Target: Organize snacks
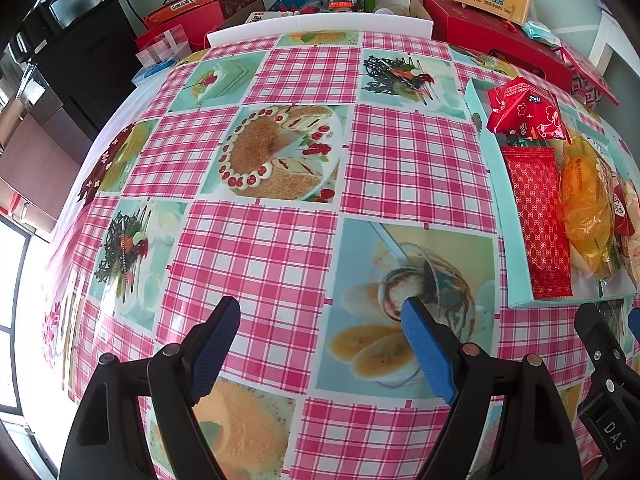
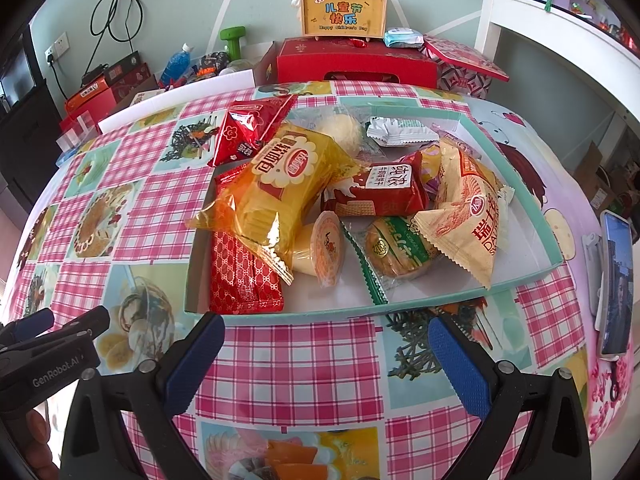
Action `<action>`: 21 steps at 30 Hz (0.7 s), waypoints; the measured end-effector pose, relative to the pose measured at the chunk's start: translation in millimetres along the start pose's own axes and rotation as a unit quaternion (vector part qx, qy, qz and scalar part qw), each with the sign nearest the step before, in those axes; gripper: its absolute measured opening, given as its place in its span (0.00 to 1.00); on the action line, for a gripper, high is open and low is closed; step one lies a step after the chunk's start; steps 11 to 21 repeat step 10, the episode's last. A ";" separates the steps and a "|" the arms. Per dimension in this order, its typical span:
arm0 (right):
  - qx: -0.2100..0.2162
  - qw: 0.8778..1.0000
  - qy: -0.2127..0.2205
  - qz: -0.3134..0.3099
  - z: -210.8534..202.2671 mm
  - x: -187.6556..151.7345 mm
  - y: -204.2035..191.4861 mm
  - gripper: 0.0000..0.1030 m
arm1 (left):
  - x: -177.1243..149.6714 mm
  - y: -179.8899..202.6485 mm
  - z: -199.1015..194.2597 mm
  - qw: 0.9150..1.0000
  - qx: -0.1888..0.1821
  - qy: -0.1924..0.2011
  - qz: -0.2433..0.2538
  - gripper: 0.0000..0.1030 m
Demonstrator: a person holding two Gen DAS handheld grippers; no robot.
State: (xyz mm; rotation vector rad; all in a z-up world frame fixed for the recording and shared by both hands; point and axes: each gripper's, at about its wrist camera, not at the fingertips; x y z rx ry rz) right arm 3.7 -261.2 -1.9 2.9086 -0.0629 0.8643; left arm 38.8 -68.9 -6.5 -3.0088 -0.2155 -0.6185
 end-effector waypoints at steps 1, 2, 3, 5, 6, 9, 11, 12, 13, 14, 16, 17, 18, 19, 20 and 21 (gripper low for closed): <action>0.000 1.000 0.000 0.000 0.0 0.0 0.0 1.00 | 0.4 0.2 0.0 1.000 0.000 0.000 -0.001 0.81; 0.000 1.000 0.000 0.000 0.0 -0.2 0.1 1.00 | 0.5 -0.1 -0.7 1.000 0.000 0.002 -0.002 0.81; 0.000 1.000 0.000 0.000 0.1 0.1 0.1 1.00 | 0.8 -0.1 -1.7 1.000 0.000 0.005 -0.004 0.81; 0.000 1.000 0.000 0.000 0.3 0.1 0.1 1.00 | 1.4 0.2 -4.4 1.000 -0.001 0.012 -0.006 0.81; 0.000 1.000 0.000 0.000 0.3 0.0 0.2 1.00 | 1.6 0.3 -5.3 1.000 -0.001 0.014 -0.007 0.81; 0.000 1.000 0.000 0.000 0.5 0.1 0.2 1.00 | 1.9 1.4 -5.9 1.000 -0.001 0.014 -0.007 0.81; 0.000 1.000 0.000 0.000 0.4 0.0 0.2 1.00 | 1.9 1.9 -5.4 1.000 -0.001 0.012 -0.006 0.81; 0.000 1.000 0.000 0.000 0.4 0.0 0.2 1.00 | 1.9 1.9 -5.4 1.000 -0.001 0.012 -0.006 0.81; 0.000 1.000 0.000 0.000 0.4 0.0 0.2 1.00 | 1.9 1.9 -5.4 1.000 -0.001 0.012 -0.006 0.81; 0.000 1.000 0.000 0.000 0.4 0.0 0.2 1.00 | 1.9 1.9 -5.4 1.000 -0.001 0.012 -0.006 0.81; 0.000 1.000 0.000 0.000 0.4 0.0 0.2 1.00 | 1.9 1.9 -5.4 1.000 -0.001 0.012 -0.006 0.81; 0.000 1.000 0.000 0.000 0.4 0.0 0.2 1.00 | 1.9 1.9 -5.4 1.000 -0.001 0.012 -0.006 0.81; 0.000 1.000 0.000 0.000 0.4 0.0 0.2 1.00 | 1.9 1.9 -5.4 1.000 -0.001 0.012 -0.006 0.81; 0.000 1.000 0.000 0.000 0.4 0.0 0.2 1.00 | 1.9 1.9 -5.4 1.000 -0.001 0.012 -0.006 0.81; 0.000 1.000 0.000 0.000 0.4 0.0 0.2 1.00 | 1.9 1.9 -5.4 1.000 -0.001 0.012 -0.006 0.81; 0.000 1.000 0.000 0.000 0.4 0.0 0.2 1.00 | 1.9 1.9 -5.4 1.000 -0.001 0.012 -0.006 0.81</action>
Point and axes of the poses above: each gripper's, at about its wrist camera, not at the fingertips, and z roughly the way its jaws point, y to its right, x to its top, and after that the axes turned 10 degrees about -z, right-handed
